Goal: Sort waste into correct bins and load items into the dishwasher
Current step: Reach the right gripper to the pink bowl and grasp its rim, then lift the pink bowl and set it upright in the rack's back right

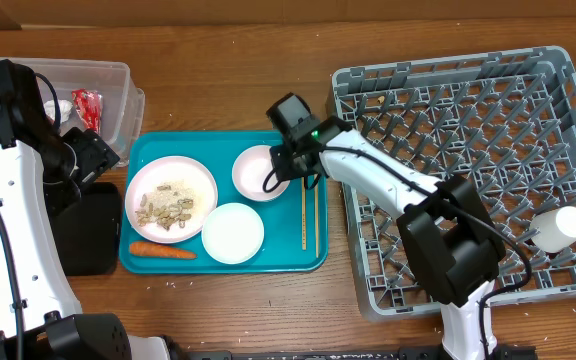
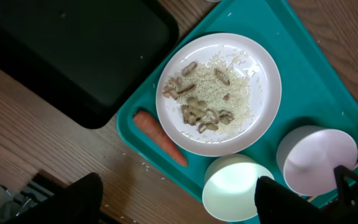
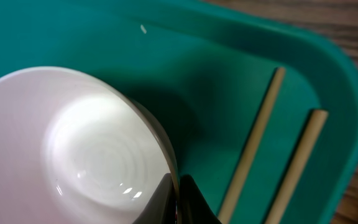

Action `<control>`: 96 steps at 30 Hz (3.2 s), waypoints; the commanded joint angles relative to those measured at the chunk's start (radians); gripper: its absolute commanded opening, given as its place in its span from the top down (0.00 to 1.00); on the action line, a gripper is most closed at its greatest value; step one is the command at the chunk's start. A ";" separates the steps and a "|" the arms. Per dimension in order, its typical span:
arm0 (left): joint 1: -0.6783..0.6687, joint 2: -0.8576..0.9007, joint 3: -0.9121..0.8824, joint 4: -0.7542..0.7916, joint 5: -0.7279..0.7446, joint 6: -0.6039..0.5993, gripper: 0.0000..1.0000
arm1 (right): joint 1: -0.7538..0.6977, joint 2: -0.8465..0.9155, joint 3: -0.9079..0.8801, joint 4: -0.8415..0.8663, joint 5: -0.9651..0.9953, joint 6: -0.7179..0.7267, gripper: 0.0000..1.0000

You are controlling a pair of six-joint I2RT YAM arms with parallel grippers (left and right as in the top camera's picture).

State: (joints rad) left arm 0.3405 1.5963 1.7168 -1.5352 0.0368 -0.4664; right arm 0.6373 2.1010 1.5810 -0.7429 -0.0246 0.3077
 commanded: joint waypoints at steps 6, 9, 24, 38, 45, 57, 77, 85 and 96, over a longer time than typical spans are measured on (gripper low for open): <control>0.003 -0.001 0.016 0.034 0.000 -0.013 0.20 | -0.151 -0.245 0.264 -0.076 0.035 -0.129 0.96; 0.003 -0.001 0.016 0.072 -0.004 -0.013 0.19 | -0.226 -0.308 0.325 -0.101 0.056 -0.163 0.96; 0.003 -0.001 0.016 0.232 -0.046 -0.013 0.13 | -0.645 -0.335 0.324 -0.261 0.845 -0.143 0.96; 0.003 0.000 0.016 0.246 -0.045 -0.029 0.13 | -0.730 -0.240 0.126 -0.291 1.292 0.008 0.96; 0.003 0.000 0.016 0.250 -0.044 -0.029 0.12 | -0.731 -0.240 -0.101 -0.187 1.381 -0.014 0.96; 0.003 0.000 0.016 0.241 -0.044 -0.028 0.11 | -0.745 -0.238 -0.201 -0.091 1.335 -0.103 0.96; 0.003 0.000 0.016 0.239 -0.036 -0.028 0.10 | -0.750 -0.237 -0.201 0.128 1.347 -0.312 0.96; 0.003 0.000 0.016 0.210 -0.036 -0.028 0.10 | -0.751 -0.209 -0.201 0.281 1.349 -0.509 0.96; 0.003 0.000 0.016 0.201 -0.036 -0.029 0.10 | -0.737 -0.126 -0.201 0.290 1.424 -0.548 0.96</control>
State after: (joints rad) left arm 0.3405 1.5963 1.7168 -1.3319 0.0101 -0.4736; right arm -0.1085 1.9598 1.3804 -0.4614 1.3960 -0.2256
